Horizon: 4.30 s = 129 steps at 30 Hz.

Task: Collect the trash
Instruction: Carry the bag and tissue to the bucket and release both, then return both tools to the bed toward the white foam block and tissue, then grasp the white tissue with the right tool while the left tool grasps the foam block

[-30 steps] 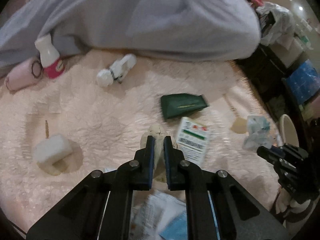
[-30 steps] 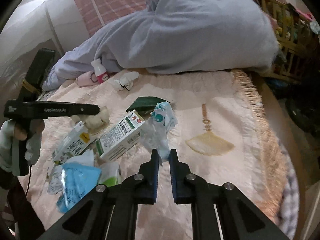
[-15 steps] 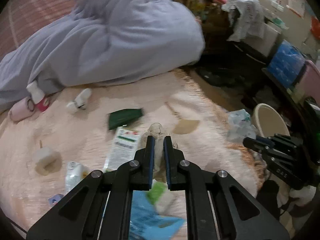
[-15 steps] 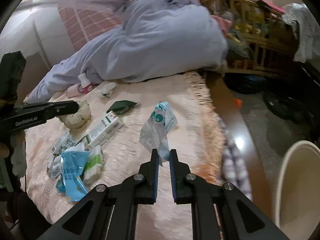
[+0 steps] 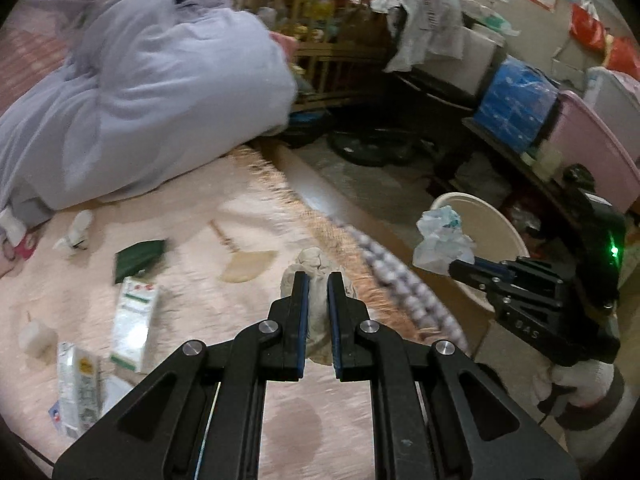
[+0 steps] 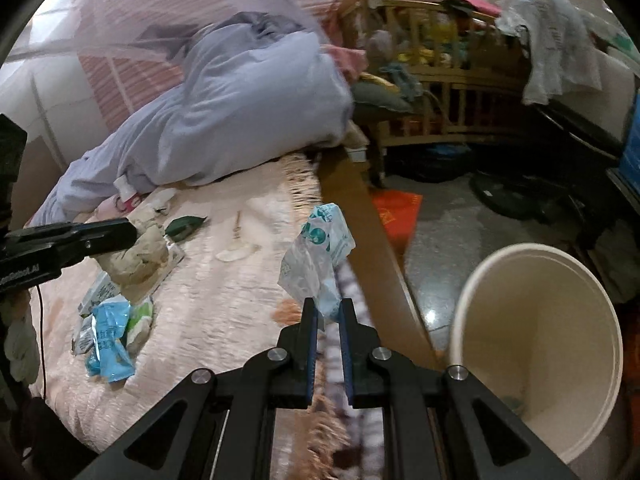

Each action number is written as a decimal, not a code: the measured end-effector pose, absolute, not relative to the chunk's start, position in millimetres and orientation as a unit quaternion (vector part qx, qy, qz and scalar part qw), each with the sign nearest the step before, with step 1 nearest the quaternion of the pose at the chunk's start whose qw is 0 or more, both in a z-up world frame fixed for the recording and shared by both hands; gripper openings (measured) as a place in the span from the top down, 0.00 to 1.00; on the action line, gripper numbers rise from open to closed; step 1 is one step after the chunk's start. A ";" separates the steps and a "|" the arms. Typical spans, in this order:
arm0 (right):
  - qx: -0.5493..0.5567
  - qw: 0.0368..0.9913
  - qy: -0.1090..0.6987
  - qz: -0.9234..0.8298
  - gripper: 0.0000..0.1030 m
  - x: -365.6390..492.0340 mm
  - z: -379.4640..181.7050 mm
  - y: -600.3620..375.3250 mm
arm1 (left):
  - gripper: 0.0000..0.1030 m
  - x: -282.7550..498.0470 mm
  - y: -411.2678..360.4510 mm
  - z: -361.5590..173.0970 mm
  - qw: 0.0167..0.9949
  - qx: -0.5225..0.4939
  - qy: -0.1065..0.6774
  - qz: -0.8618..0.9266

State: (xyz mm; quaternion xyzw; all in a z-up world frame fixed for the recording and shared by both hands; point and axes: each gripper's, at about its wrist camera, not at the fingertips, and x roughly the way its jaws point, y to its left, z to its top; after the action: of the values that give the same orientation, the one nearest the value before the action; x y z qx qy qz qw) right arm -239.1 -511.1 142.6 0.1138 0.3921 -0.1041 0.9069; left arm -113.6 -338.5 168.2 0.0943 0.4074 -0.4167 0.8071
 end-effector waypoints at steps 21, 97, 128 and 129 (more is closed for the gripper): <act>0.163 0.872 0.390 -0.248 0.91 -326.7 125.7 -630.9 | 0.93 -167.5 -483.6 155.1 0.718 0.040 0.444 -0.535; 0.082 0.880 0.462 0.072 0.53 -54.7 99.9 -317.1 | 0.44 2.5 -23.8 95.1 0.889 -0.029 0.446 -0.102; 0.067 0.871 0.470 0.128 0.90 165.7 58.9 -236.2 | 0.71 109.6 -41.0 20.5 0.855 -0.051 0.469 -0.215; 0.066 0.872 0.465 0.134 0.90 156.5 65.3 -237.6 | 0.72 105.1 -40.6 25.0 0.854 -0.053 0.468 -0.222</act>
State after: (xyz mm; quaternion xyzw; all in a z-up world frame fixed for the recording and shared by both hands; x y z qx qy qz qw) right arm 156.5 -237.6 65.3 0.0663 0.4653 0.1336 0.8725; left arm 105.1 -40.6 25.0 -0.0529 0.4680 -0.2216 0.8539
